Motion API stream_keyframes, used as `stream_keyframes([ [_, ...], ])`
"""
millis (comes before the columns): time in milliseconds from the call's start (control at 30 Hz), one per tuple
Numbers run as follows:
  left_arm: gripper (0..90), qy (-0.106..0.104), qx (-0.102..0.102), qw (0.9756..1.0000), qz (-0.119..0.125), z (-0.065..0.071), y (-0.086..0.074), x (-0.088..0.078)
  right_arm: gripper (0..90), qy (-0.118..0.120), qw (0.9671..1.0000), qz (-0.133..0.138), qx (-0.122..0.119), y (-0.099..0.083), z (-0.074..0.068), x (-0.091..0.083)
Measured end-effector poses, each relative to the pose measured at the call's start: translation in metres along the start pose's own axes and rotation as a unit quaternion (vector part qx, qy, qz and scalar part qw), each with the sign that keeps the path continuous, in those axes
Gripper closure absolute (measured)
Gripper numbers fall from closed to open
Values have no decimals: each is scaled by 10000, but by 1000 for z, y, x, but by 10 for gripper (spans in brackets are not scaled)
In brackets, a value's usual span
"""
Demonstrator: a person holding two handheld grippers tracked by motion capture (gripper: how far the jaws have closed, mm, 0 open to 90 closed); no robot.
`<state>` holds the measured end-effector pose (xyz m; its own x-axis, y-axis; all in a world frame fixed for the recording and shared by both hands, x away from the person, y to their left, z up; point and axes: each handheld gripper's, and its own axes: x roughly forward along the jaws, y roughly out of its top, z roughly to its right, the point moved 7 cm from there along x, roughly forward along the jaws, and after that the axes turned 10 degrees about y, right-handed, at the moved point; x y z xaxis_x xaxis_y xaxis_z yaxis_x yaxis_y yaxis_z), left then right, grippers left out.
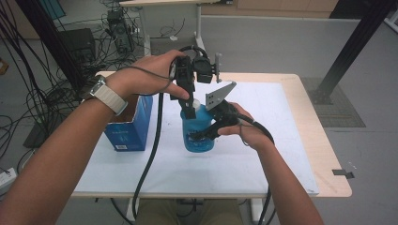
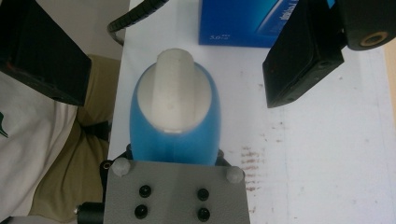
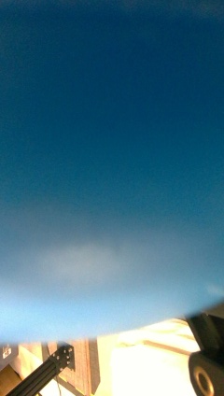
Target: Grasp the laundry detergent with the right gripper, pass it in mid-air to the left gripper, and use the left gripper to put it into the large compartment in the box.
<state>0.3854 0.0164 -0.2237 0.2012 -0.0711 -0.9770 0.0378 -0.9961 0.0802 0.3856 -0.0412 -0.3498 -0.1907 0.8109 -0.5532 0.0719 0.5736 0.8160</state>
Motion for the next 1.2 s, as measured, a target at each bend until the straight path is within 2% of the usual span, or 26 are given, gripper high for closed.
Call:
stream_keyframes([
  [1200,82,120,-29,9999,-2,-1,-2,1,440,-37,10000,-38,23,-2,0,-1],
])
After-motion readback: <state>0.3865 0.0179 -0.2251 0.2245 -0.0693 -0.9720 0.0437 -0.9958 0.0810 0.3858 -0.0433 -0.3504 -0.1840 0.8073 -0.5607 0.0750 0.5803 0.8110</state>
